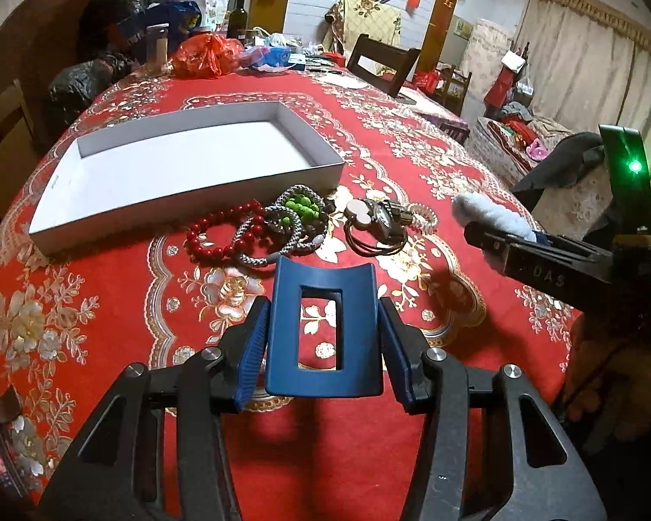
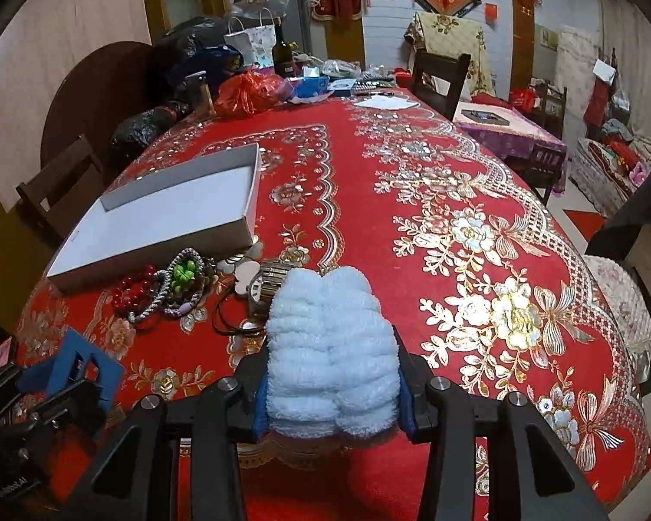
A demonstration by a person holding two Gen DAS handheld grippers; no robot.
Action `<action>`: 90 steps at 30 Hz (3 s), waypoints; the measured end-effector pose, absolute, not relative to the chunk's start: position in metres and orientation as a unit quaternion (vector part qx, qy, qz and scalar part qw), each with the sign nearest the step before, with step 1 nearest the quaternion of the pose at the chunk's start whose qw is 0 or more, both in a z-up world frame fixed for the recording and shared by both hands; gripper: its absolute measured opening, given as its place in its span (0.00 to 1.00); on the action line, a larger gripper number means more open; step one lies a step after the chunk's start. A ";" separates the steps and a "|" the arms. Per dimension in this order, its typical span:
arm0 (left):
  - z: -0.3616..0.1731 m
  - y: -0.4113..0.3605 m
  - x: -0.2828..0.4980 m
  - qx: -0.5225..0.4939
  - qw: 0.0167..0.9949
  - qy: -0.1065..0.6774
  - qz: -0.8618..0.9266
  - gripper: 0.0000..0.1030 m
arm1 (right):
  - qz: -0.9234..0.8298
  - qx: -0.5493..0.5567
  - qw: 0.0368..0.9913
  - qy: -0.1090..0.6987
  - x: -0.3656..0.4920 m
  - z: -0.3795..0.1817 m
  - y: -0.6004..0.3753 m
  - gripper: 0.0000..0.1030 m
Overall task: Organize jewelry
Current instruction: 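Lift the blue claw clip and blue scrunchie and carry them toward the white tray, then lower the claw clip into the tray and open the left tool while the right tool releases the scrunchie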
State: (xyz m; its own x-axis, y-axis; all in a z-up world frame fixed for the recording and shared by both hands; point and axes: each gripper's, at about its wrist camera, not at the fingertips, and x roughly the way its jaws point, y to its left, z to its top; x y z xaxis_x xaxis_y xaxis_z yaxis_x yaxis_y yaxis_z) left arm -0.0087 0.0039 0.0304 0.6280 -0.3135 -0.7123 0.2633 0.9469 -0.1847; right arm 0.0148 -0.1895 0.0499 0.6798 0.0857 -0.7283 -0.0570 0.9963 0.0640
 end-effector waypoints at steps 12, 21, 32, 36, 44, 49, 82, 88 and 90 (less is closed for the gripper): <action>0.021 0.015 -0.015 -0.042 0.897 0.415 -0.143 0.47 | 0.087 -0.016 0.911 0.403 0.012 0.043 -0.161 0.42; 0.025 0.017 -0.017 -0.047 0.900 0.411 -0.136 0.47 | 0.085 -0.040 0.904 0.418 0.009 0.033 -0.148 0.42; 0.022 0.015 -0.014 -0.043 0.900 0.413 -0.135 0.47 | 0.083 -0.041 0.903 0.420 0.011 0.033 -0.150 0.42; 0.020 0.018 -0.011 -0.040 0.899 0.418 -0.127 0.47 | 0.084 -0.044 0.903 0.419 0.011 0.032 -0.149 0.42; 0.015 0.039 -0.002 -0.046 0.898 0.426 -0.098 0.47 | 0.088 -0.051 0.900 0.423 0.010 0.030 -0.145 0.42; 0.016 0.049 -0.003 -0.052 0.900 0.422 -0.093 0.47 | 0.087 -0.054 0.901 0.423 0.009 0.030 -0.144 0.42; 0.015 0.096 0.028 -0.094 0.916 0.384 -0.068 0.47 | 0.133 -0.045 0.896 0.422 0.050 0.038 -0.102 0.42; 0.044 0.107 0.070 -0.088 0.931 0.351 -0.042 0.47 | 0.146 -0.016 0.904 0.402 0.093 0.056 -0.092 0.42; 0.045 0.116 0.097 -0.089 0.932 0.350 -0.024 0.47 | 0.152 -0.007 0.902 0.403 0.109 0.058 -0.086 0.42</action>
State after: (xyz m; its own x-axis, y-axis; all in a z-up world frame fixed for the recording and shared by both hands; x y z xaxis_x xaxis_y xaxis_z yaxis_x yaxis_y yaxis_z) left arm 0.0972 0.1162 0.0448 0.7537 -0.1074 -0.6484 -0.0169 0.9831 -0.1824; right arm 0.1093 -0.0857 0.0578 0.6287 0.2688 -0.7297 -0.2799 0.9537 0.1101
